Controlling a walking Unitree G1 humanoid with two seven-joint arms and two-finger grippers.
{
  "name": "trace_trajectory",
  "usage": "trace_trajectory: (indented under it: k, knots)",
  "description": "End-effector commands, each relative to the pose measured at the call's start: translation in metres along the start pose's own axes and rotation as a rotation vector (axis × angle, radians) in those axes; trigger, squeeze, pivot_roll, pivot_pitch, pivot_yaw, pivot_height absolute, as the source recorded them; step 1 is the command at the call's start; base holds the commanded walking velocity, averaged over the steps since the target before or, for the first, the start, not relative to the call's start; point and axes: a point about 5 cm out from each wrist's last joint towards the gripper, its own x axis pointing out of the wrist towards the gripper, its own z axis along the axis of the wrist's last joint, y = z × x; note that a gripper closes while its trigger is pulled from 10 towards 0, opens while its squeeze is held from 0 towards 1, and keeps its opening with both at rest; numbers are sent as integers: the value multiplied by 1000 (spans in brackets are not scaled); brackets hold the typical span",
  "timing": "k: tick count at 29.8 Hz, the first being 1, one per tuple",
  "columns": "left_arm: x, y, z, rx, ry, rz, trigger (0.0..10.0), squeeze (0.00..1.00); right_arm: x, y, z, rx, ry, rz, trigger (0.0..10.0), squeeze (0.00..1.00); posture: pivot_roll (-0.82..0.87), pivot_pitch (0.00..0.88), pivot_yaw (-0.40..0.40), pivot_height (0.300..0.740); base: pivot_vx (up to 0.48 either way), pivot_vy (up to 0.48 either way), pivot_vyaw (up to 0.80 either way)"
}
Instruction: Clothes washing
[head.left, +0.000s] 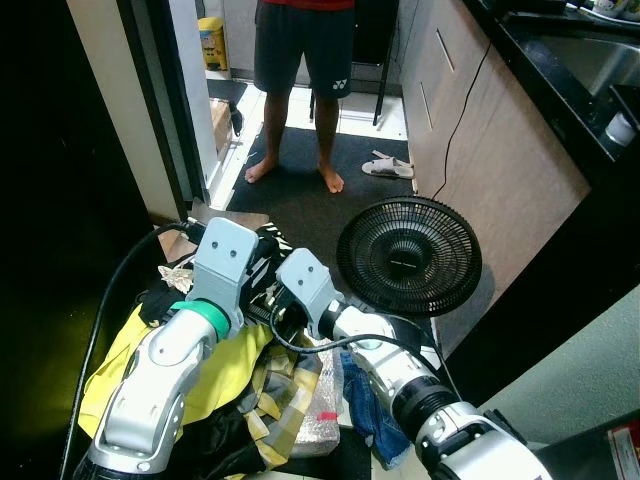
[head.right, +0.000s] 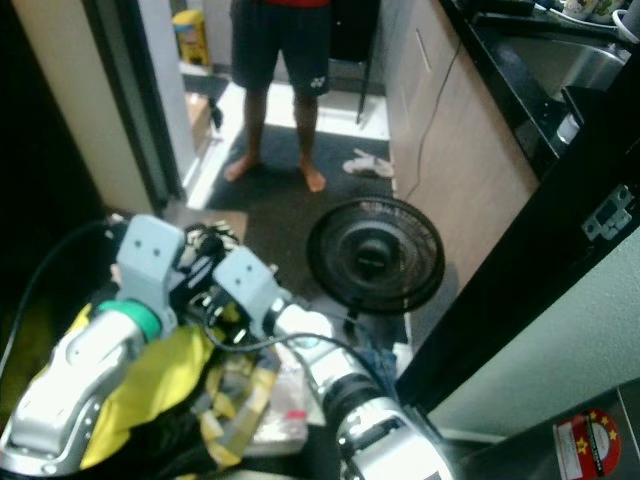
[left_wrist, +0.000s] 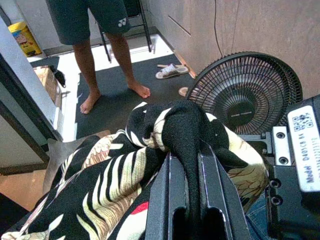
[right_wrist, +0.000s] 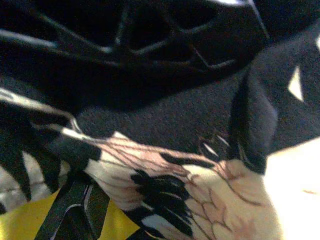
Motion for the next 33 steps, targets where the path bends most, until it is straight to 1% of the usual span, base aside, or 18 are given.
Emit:
trace_trajectory:
  k: [1, 2, 3, 6, 8, 11, 15, 16, 18, 19, 33]
  knots:
    - [-1, -3, 8, -1, -24, -21, 10000, 0, 2, 3, 1, -17, -2, 15, 10000, 0, 74, 131, -12, 740, 0, 0, 0]
    - [-4, -5, 15, 7, -43, -49, 10000, 0, 3, 3, 3, -16, -12, 13, 10000, 0, 73, 132, -10, 740, 0, 0, 0]
    - [-4, -5, 15, 7, -43, -49, 10000, 0, 3, 3, 3, -16, -12, 13, 10000, 0, 73, 132, -10, 740, 0, 0, 0]
    - [-14, -10, 26, 28, -73, -114, 10000, 0, 3, 3, 6, -13, -34, 15, 10000, 0, 72, 134, -8, 740, 0, 0, 0]
    - [-17, -11, 29, 35, -78, -133, 10000, 0, 3, 4, 6, -14, -39, 17, 10000, 0, 72, 134, -8, 740, 0, 0, 0]
    - [-22, -14, 25, 30, -62, -130, 10000, 0, 1, 7, 4, -10, -55, 22, 10000, 0, 79, 139, -11, 740, 0, 0, 0]
    - [-22, -15, 22, 25, -50, -128, 10000, 0, 0, 8, 3, -7, -62, 20, 10000, 0, 77, 139, -10, 740, 0, 0, 0]
    - [-22, -15, 22, 23, -47, -126, 10000, 0, -1, 8, 3, -4, -62, 16, 9569, 0, 75, 139, -8, 740, 0, 0, 0]
    - [-22, -15, 22, 21, -44, -124, 10000, 0, -1, 8, 2, -2, -61, 14, 9569, 0, 75, 139, -8, 740, 0, 0, 0]
    - [-21, -14, 22, 19, -42, -123, 10000, 0, -2, 7, 2, 3, -64, 13, 0, 0, 71, 138, -6, 740, 0, 0, 0]
    - [-19, -11, 23, 13, -33, -105, 10000, 0, -3, 6, 3, 23, -84, 17, 0, 0, 69, 137, -6, 740, 0, 0, 0]
